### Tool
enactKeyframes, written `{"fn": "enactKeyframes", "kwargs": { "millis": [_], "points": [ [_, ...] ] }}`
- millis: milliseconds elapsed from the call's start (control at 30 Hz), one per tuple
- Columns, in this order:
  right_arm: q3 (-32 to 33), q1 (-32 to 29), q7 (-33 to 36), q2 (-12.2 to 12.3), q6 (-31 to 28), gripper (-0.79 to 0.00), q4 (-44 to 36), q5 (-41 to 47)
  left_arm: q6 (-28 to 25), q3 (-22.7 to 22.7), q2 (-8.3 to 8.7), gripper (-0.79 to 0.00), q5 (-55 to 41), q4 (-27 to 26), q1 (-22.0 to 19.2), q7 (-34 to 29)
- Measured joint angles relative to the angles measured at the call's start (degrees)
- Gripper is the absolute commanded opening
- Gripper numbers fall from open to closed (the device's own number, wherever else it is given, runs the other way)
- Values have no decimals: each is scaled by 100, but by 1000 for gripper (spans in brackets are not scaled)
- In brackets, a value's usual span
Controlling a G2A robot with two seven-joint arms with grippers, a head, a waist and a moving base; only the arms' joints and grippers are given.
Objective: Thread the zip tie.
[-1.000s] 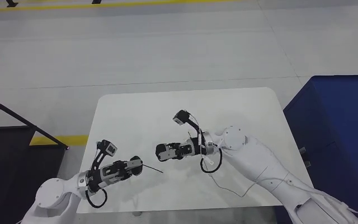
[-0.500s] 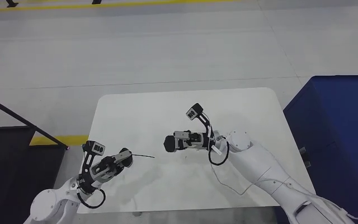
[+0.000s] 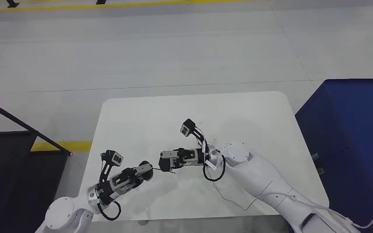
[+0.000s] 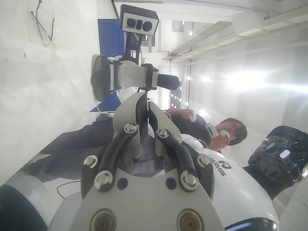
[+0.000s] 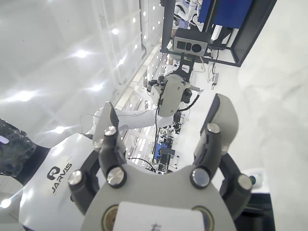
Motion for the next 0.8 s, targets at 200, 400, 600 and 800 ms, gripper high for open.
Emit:
{"fn": "enactKeyframes", "kwargs": {
  "millis": [200,400,600,800],
  "points": [
    [-8,-6,81,-83,-43,-576,36,-100,143,15,0,-785,72,104,-88,28],
    [63,-67,70,-132,-52,-554,76,-147,343,69,-3,-785,34,276,-270,-7],
    [100,-118,70,-184,-19,-597,109,-227,332,92,-9,-785,-15,309,-308,-53],
    [161,-135,89,-227,22,-785,134,-301,296,80,-9,-785,-33,286,-274,-111]
  ]
}}
